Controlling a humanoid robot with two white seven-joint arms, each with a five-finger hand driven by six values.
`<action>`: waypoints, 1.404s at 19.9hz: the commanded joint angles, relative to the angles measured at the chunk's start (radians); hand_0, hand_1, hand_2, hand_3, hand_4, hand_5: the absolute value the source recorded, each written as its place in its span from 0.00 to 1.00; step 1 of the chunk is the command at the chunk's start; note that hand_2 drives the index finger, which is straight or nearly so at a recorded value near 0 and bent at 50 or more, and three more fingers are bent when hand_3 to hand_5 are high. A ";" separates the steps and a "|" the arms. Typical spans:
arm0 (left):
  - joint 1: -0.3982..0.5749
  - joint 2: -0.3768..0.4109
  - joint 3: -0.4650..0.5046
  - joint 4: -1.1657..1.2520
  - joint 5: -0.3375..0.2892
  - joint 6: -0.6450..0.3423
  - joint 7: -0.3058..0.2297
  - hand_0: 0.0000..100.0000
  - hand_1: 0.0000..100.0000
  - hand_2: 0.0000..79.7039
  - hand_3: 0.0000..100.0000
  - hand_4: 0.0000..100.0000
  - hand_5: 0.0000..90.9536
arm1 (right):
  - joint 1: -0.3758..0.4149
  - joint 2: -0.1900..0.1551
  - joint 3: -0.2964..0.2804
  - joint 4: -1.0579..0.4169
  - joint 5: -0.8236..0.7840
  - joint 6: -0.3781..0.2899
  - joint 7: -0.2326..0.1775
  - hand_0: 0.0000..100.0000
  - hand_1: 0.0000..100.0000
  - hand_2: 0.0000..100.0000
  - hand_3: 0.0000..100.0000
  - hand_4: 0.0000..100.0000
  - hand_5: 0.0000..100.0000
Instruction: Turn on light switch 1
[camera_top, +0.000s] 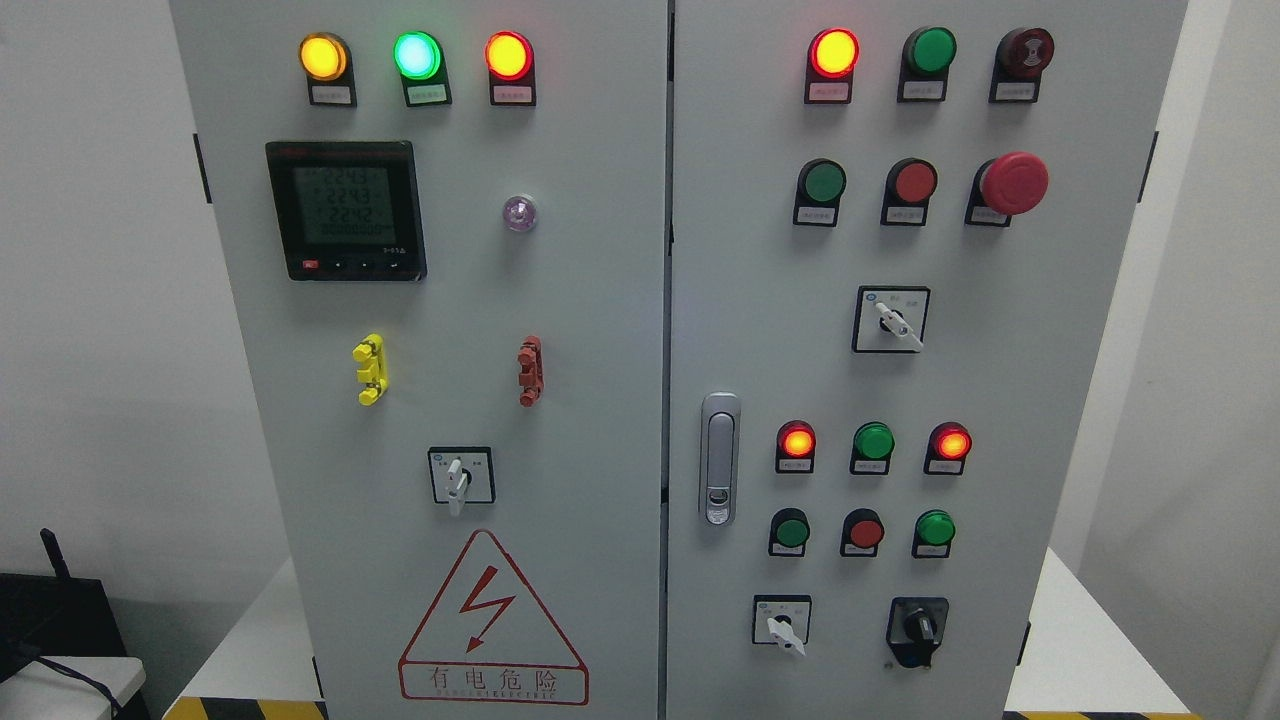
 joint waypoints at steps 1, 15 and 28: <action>0.000 -0.034 0.001 0.002 0.001 0.000 0.000 0.46 0.06 0.00 0.00 0.00 0.00 | 0.000 0.000 0.000 0.001 -0.018 0.000 -0.001 0.12 0.39 0.00 0.00 0.00 0.00; 0.009 -0.028 0.044 -0.097 0.003 0.000 0.000 0.46 0.06 0.00 0.00 0.00 0.00 | 0.000 0.000 0.000 0.001 -0.017 0.000 -0.003 0.12 0.39 0.00 0.00 0.00 0.00; 0.058 0.005 0.264 -0.562 -0.002 -0.013 0.003 0.47 0.05 0.00 0.04 0.08 0.00 | 0.000 0.000 0.000 0.001 -0.017 0.000 -0.003 0.12 0.39 0.00 0.00 0.00 0.00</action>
